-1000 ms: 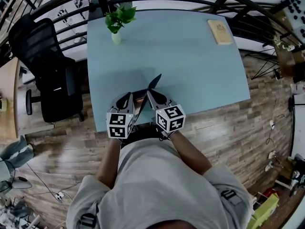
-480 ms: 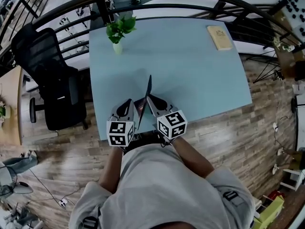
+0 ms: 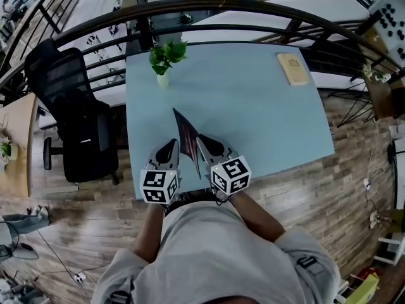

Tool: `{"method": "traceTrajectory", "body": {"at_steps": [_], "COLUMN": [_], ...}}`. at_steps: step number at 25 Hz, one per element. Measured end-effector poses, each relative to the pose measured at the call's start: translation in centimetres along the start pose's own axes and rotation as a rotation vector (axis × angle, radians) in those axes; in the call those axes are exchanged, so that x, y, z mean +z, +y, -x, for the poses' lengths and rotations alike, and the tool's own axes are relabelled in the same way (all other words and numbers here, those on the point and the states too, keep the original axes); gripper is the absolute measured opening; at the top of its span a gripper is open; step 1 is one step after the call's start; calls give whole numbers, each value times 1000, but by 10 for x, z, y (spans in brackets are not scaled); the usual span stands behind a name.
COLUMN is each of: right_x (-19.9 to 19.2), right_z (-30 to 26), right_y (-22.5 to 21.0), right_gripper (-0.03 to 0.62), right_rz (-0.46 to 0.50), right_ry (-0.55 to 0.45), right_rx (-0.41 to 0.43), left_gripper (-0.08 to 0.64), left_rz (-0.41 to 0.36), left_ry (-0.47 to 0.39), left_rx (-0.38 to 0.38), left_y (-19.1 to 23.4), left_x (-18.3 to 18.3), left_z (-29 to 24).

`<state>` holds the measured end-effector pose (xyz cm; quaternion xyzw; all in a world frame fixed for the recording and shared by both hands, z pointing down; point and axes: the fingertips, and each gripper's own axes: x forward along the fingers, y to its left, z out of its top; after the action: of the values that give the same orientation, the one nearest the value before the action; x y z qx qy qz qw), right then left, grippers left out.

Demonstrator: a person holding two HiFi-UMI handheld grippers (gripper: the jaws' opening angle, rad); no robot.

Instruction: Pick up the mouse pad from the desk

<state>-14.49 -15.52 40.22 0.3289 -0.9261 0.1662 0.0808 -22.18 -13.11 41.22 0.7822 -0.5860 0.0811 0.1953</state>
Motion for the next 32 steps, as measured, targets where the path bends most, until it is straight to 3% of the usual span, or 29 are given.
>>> {"method": "traceTrajectory", "body": {"at_steps": [11, 23, 32], "right_x": [40, 78, 86], "right_z": [7, 36, 57], "right_y": [-12, -47, -58], "right_gripper": [14, 14, 14], "right_rz": [92, 169, 158], "right_ry": [-64, -122, -143], "right_rx": [-26, -156, -202], "left_gripper": [12, 12, 12], "left_rz": [-34, -40, -49], "left_ry": [-84, -159, -174], "left_rx": [42, 29, 1], "left_y": [0, -8, -23], "left_x": [37, 68, 72], "left_z": [5, 7, 8]}}
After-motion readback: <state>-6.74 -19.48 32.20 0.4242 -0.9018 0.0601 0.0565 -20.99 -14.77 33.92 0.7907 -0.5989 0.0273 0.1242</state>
